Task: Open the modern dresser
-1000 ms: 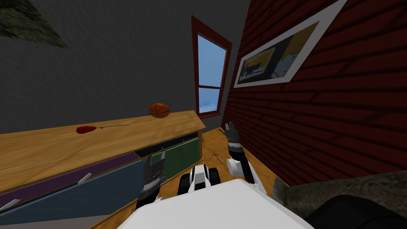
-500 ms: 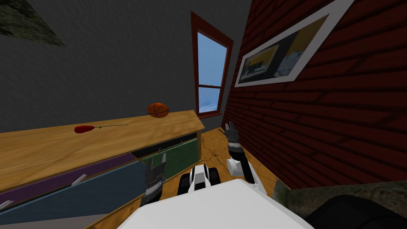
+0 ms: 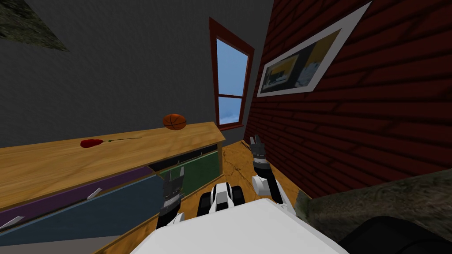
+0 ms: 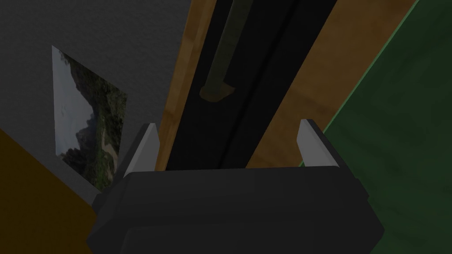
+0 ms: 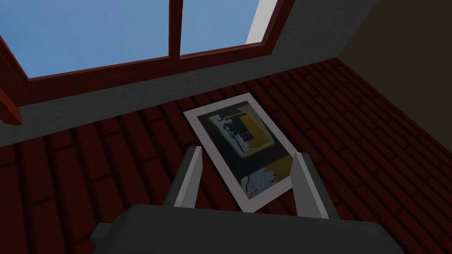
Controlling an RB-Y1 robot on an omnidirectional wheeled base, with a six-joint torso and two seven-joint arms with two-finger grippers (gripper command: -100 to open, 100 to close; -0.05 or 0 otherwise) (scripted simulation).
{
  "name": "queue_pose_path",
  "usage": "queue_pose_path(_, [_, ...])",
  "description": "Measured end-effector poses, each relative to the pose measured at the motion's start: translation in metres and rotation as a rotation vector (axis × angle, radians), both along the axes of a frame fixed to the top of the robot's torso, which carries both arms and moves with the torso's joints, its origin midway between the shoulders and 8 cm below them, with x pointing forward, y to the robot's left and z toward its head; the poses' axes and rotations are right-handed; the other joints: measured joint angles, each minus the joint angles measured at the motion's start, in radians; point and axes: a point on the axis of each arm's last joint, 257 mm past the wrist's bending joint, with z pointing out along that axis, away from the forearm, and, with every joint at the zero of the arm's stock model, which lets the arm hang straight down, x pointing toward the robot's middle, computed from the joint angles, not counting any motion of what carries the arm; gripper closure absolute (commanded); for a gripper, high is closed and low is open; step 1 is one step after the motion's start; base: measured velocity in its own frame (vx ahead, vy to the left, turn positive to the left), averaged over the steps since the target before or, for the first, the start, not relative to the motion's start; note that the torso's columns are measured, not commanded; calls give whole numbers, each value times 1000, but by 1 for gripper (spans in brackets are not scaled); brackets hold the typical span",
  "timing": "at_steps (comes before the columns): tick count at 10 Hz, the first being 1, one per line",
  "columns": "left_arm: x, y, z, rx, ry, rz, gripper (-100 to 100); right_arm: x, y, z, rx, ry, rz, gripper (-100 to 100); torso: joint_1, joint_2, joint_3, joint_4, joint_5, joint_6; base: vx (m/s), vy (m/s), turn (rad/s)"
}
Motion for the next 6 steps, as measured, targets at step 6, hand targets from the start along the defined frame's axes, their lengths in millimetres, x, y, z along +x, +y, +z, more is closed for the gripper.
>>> queue_pose_path(6, [44, 18, -2, 17, 3, 34, -100, 0, 0, 0, 0, 0, 0, 0, 0, -3, -2, -1, 0, 0, -88, 3, -69])
